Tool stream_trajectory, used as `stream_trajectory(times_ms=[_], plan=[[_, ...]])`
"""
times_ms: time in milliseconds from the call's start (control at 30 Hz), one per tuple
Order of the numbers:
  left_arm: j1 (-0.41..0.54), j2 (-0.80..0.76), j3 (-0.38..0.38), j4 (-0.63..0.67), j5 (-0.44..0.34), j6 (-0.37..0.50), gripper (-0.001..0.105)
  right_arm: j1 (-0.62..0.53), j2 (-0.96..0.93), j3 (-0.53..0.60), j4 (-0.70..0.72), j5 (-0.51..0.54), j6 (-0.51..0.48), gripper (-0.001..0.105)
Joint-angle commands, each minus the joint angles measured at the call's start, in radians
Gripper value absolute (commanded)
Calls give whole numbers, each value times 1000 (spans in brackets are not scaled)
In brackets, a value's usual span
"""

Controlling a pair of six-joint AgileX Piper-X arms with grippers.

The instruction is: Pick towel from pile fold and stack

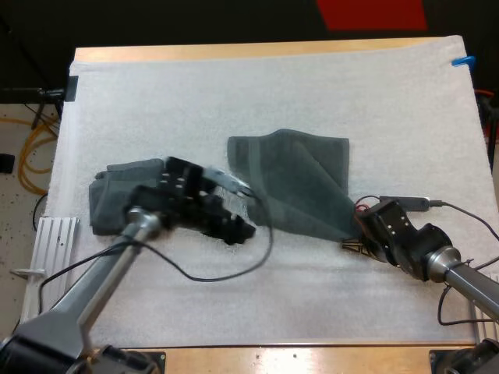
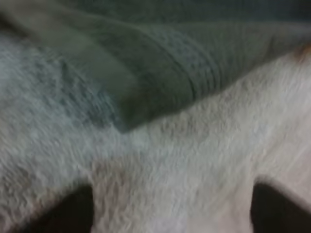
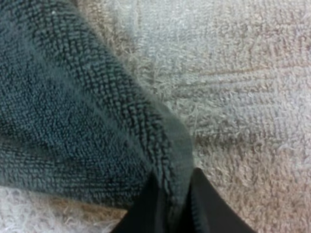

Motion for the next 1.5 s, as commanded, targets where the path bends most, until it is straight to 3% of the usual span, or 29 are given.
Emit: stream_trajectory(times_ms=[0,67,133,267,433,600,667,833,1100,1200,1467], plan=[[-42,22,-2,-59,-111,2,70,1,-6,-2,10,-6,-5,0],[-89,54,-2,-100,-213,3,70,1,-6,-2,16,-21,-5,0],[-115,87,-2,-130,-243,3,70,1,-6,-2,24,-24,-5,0],[-133,156,-3,-172,-244,-14,70,1,-6,-2,31,-24,-7,0],[-128,208,-3,-232,-240,-97,70,1,-6,-2,31,-24,-7,0],[-132,211,-3,-335,-143,-111,69,1,-6,-2,31,-24,-7,0],[-132,211,-3,-334,-144,-111,69,1,-6,-2,31,-24,-7,0],[-132,211,-3,-314,-142,-120,55,1,-6,-2,31,-24,-7,0],[-132,211,4,-282,-35,-131,17,1,-6,-2,29,-24,-7,0],[-132,211,3,-266,-30,-131,2,1,-6,-2,29,-29,-7,0],[-132,164,3,-157,35,-131,0,1,-58,-13,26,-93,-62,0]])
